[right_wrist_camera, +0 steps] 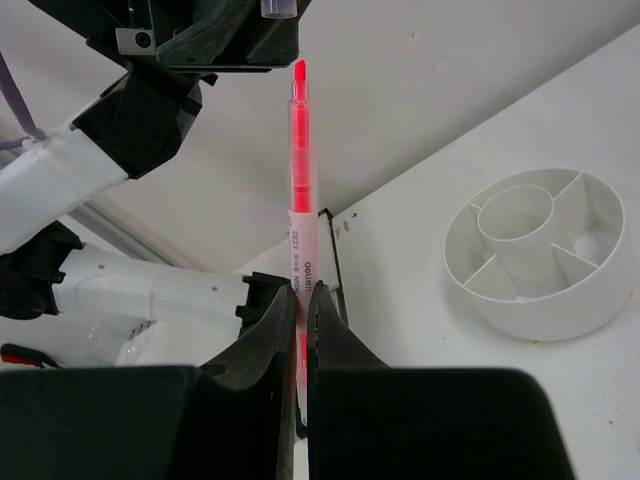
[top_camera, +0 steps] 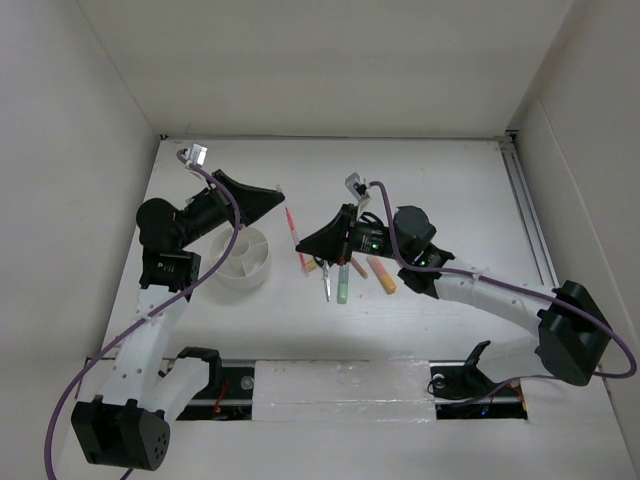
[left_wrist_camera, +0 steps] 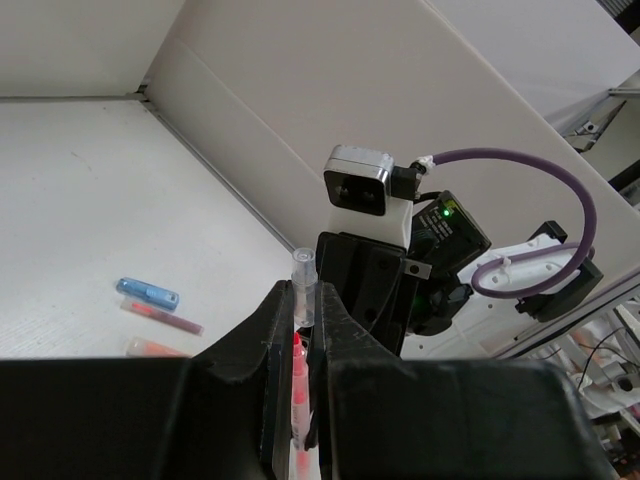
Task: Sort the stationery into containers
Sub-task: Close the pen cap on the pen.
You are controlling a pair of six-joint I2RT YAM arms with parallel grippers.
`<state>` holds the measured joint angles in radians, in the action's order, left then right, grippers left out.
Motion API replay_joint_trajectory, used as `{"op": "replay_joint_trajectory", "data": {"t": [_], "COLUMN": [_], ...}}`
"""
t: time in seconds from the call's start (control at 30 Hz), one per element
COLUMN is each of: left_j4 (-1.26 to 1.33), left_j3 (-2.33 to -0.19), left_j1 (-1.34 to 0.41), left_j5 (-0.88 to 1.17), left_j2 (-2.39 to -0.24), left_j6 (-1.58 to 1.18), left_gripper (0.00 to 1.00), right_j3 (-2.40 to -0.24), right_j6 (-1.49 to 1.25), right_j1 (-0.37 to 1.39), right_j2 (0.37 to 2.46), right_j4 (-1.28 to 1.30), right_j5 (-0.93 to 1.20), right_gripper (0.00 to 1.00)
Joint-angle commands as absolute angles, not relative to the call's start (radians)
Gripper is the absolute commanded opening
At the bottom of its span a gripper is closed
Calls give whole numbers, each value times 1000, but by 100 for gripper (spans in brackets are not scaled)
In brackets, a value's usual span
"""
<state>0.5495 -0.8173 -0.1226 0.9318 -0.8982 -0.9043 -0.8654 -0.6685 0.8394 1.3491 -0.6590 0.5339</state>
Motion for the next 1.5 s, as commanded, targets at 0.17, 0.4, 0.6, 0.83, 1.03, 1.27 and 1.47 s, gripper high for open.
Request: {"op": "replay_joint_trajectory", "data": {"t": [0.17, 0.4, 0.6, 0.83, 1.03, 1.27, 1.47], "left_j4": [609, 600, 600, 600, 591, 490, 508], "left_j3": [-824, -824, -824, -824, -824, -838, -838], "left_j1": [-120, -120, -120, -120, -120, -120, -120], "left_j5": [953, 953, 953, 953, 953, 962, 972], "left_j2": [-873, -873, -864, -864, -864, -845, -845], "left_j6": [-904, -894, -894, -885, -862, -752, -736], "left_gripper": [0, 0, 0, 0, 0, 0, 0], "right_j3": [-922, -942, -953, -974, -983, -992, -982], "right_j6": [-649, -649, -649, -658, -658, -658, -658], "right_j1": [847, 847, 847, 847, 847, 847, 828], "right_j2": [1354, 1355, 1374, 1393, 1402, 1370, 1341], "right_j4": [-709, -709, -709, -709, -709, -709, -689], "right_j5": [531, 540, 540, 549, 549, 549, 540], "right_gripper": [0, 0, 0, 0, 0, 0, 0]}}
